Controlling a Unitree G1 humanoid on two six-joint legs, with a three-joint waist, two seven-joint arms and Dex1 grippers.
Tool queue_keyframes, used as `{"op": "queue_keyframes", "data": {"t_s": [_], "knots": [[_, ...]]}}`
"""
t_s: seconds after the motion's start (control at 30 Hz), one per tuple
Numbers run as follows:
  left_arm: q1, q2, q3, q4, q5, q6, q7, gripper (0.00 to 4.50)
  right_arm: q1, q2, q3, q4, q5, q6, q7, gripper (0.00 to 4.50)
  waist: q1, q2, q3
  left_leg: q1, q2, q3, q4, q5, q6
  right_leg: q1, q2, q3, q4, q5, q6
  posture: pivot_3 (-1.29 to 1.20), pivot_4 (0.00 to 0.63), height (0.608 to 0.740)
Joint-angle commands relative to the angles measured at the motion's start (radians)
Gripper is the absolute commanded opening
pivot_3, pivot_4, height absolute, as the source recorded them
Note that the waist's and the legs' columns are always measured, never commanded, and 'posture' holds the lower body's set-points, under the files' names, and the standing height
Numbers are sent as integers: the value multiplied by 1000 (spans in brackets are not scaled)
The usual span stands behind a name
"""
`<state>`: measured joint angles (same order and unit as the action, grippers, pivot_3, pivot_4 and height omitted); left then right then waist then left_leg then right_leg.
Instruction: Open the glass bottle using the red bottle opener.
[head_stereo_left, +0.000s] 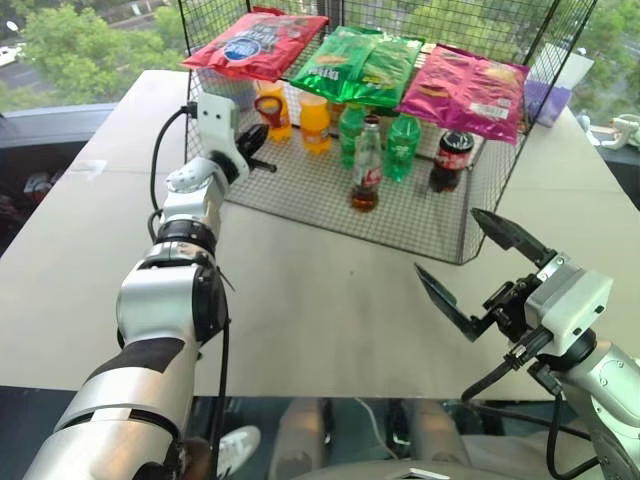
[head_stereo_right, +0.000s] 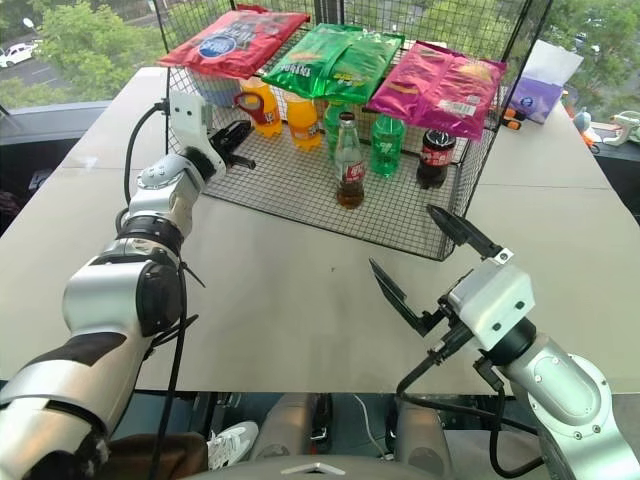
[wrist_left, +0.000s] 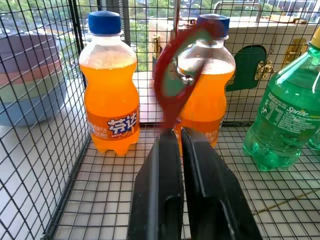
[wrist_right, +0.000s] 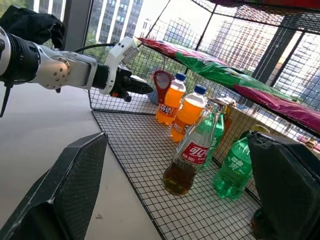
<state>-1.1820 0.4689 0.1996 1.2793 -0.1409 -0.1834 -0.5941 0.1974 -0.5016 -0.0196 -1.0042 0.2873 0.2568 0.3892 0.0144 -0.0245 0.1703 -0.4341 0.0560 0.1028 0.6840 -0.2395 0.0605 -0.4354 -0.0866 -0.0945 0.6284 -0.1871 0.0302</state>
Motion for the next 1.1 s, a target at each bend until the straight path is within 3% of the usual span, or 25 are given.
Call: {"op": "queue_keyframes", "data": {"t_s": [0.03, 0.37, 0.47, 0.57, 0.63, 1.1], "knots": [[-33, 10, 22, -11, -5, -25, -15, 12, -2, 0, -20, -43, -3, -9, -15, 4500, 0, 0, 0, 0, 0, 0, 0, 0, 0, 0, 0, 0, 0, 0, 0, 0, 150, 728], [1, 31, 45, -22, -13, -40, -107, 12, -20, -7, -31, -43, 7, 16, -13, 4500, 0, 0, 0, 0, 0, 0, 0, 0, 0, 0, 0, 0, 0, 0, 0, 0, 150, 728], [14, 38, 39, -24, 2, -49, -79, 786, -20, -9, -33, -43, 10, 18, -12, 4500, -1, 0, 0, 0, 0, 0, 0, 0, 0, 0, 0, 0, 0, 0, 0, 0, 150, 728], [18, 42, 32, -23, 20, -62, -20, 2167, -21, -9, -35, -43, 12, 19, -11, 4500, -1, 0, 0, 0, 0, 0, 0, 0, 0, 0, 0, 0, 0, 0, 0, 0, 150, 728], [16, 45, 19, -22, 41, -76, 22, 2852, -24, -9, -36, -43, 13, 23, -9, 4500, 0, 0, 0, 0, 0, 0, 0, 0, 0, 0, 0, 0, 0, 1, 2, 0, 150, 728], [-42, 28, 3, 7, 93, -78, 86, 2852, -12, -5, -14, -43, -11, 9, -22, 4500, 0, 0, 0, 0, 0, 0, 1, 0, 0, 0, 0, 0, 1, 1, 2, 0, 150, 728]]}}
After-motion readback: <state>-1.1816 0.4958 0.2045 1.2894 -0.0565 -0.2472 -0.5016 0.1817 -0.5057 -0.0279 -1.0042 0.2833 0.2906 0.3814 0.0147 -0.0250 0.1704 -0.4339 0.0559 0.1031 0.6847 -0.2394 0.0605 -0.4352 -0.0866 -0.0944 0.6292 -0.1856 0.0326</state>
